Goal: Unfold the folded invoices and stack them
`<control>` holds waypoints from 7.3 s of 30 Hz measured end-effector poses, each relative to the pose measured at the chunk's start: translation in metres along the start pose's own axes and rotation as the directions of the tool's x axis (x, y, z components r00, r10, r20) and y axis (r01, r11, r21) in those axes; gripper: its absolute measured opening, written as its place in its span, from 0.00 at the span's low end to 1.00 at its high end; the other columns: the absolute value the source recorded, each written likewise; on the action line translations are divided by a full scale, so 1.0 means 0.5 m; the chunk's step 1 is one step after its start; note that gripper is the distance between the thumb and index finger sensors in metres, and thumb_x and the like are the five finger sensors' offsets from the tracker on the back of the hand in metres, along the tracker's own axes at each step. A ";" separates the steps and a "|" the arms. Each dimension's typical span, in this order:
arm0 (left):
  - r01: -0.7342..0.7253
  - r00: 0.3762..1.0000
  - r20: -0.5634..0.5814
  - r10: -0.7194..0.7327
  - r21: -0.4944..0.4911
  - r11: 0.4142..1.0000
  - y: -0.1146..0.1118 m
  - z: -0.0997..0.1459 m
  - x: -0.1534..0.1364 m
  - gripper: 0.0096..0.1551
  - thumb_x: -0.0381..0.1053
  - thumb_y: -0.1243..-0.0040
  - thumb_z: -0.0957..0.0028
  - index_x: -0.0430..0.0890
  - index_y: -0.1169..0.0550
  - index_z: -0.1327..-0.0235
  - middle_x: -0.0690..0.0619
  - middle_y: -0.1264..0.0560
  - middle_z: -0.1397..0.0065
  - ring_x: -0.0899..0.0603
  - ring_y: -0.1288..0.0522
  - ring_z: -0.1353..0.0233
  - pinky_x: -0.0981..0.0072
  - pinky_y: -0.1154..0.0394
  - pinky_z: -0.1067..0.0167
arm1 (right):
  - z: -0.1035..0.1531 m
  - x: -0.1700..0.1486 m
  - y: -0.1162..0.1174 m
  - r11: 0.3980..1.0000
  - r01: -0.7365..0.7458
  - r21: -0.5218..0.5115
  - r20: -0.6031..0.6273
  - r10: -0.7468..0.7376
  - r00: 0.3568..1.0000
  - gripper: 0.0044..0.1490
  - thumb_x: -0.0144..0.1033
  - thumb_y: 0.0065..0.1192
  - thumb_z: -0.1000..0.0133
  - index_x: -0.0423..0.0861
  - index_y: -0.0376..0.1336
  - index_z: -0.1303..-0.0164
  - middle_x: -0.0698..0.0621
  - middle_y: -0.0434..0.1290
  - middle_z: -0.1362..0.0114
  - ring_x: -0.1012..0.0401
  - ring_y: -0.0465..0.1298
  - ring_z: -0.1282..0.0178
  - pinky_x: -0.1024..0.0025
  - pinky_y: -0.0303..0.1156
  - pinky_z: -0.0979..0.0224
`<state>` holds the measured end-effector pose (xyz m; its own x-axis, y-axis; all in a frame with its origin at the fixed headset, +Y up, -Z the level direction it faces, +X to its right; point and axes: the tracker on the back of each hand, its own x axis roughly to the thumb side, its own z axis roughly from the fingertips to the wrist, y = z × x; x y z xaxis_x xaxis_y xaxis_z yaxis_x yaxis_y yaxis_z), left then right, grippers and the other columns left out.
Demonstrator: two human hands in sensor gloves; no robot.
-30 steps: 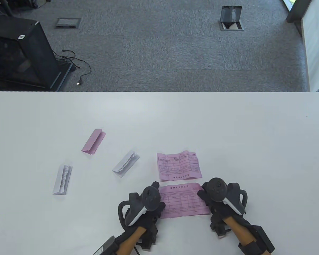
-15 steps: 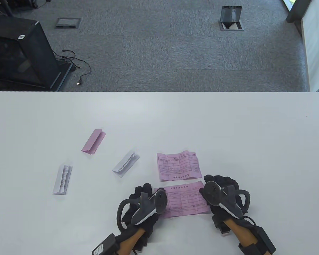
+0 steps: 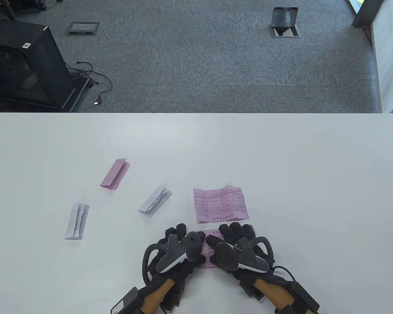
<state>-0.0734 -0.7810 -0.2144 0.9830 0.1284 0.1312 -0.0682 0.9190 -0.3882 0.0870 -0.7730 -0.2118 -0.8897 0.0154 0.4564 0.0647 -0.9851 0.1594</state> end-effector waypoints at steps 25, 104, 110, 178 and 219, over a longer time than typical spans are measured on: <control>-0.006 1.000 -0.020 0.006 0.007 1.000 0.001 0.002 -0.004 0.43 0.66 0.38 0.51 0.68 0.40 0.21 0.41 0.54 0.11 0.31 0.54 0.17 0.39 0.45 0.25 | 0.040 -0.146 -0.008 0.995 -0.055 0.087 -0.217 0.072 0.973 0.37 0.52 0.60 0.48 0.59 0.56 0.27 0.39 0.56 0.18 0.36 0.55 0.21 0.28 0.49 0.26; 0.000 1.000 -0.016 0.000 -0.005 1.000 0.001 0.002 -0.005 0.43 0.66 0.40 0.51 0.67 0.42 0.21 0.40 0.55 0.11 0.31 0.56 0.17 0.38 0.46 0.26 | 0.050 -0.177 0.020 0.992 0.123 -0.001 -0.391 -0.114 0.913 0.49 0.56 0.57 0.49 0.43 0.52 0.22 0.36 0.53 0.19 0.35 0.55 0.22 0.33 0.53 0.26; 0.004 1.000 -0.015 -0.004 -0.004 1.000 0.000 0.003 -0.003 0.43 0.66 0.40 0.50 0.67 0.42 0.20 0.40 0.55 0.11 0.31 0.55 0.17 0.38 0.46 0.26 | 0.055 -0.168 0.024 0.979 0.203 -0.028 -0.427 -0.195 0.883 0.38 0.49 0.58 0.44 0.43 0.55 0.29 0.39 0.52 0.19 0.37 0.53 0.20 0.35 0.52 0.23; -0.963 0.259 0.393 0.882 0.038 0.266 0.043 0.027 -0.131 0.22 0.54 0.31 0.48 0.52 0.19 0.42 0.47 0.16 0.40 0.38 0.21 0.38 0.50 0.23 0.45 | 0.101 -0.200 -0.103 0.133 0.930 -0.342 0.177 -0.963 0.203 0.19 0.45 0.62 0.47 0.58 0.64 0.47 0.49 0.74 0.37 0.48 0.72 0.35 0.41 0.60 0.28; -0.508 0.818 -0.113 0.564 0.318 0.801 0.142 -0.127 -0.051 0.39 0.53 0.26 0.52 0.46 0.27 0.28 0.49 0.13 0.53 0.50 0.17 0.62 0.64 0.20 0.64 | -0.063 -0.273 -0.112 0.835 0.383 -0.396 -0.441 -0.538 0.718 0.20 0.47 0.63 0.48 0.52 0.68 0.48 0.52 0.80 0.58 0.53 0.78 0.55 0.46 0.67 0.33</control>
<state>-0.0927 -0.7426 -0.3033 0.7848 0.5814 -0.2145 -0.6084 0.7888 -0.0879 0.1907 -0.7255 -0.3105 -0.8731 0.4657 -0.1445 -0.4653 -0.8843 -0.0385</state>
